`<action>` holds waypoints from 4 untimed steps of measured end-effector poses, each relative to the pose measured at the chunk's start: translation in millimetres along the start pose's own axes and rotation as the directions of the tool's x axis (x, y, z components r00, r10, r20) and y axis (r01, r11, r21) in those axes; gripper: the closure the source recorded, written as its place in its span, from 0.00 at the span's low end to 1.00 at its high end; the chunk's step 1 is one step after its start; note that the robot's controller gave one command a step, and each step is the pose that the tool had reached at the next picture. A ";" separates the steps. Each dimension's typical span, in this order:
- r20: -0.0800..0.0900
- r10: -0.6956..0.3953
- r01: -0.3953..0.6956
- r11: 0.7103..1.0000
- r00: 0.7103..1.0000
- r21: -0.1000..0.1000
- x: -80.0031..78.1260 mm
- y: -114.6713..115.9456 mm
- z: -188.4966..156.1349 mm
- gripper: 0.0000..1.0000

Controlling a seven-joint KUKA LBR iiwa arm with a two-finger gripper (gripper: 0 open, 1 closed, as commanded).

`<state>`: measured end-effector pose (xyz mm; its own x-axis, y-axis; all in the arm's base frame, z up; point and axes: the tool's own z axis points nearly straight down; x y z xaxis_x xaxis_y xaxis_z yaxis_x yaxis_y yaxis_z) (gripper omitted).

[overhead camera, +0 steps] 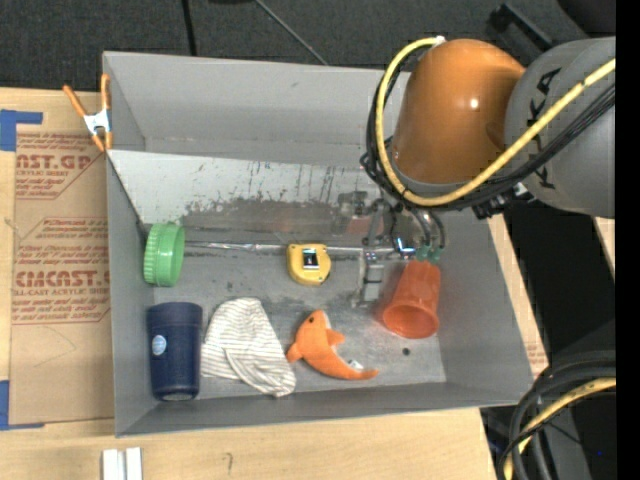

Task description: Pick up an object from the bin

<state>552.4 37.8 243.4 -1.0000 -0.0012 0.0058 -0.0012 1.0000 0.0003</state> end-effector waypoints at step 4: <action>0.012 -0.130 0.130 0.992 0.991 0.004 4.2 -26.1 21.9 0.00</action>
Offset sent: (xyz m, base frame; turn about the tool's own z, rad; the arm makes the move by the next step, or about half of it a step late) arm -0.0109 0.0248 0.1053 -0.0316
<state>548.1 11.7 221.5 -0.9914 -0.1309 -0.0063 -0.1308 0.9914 -0.0034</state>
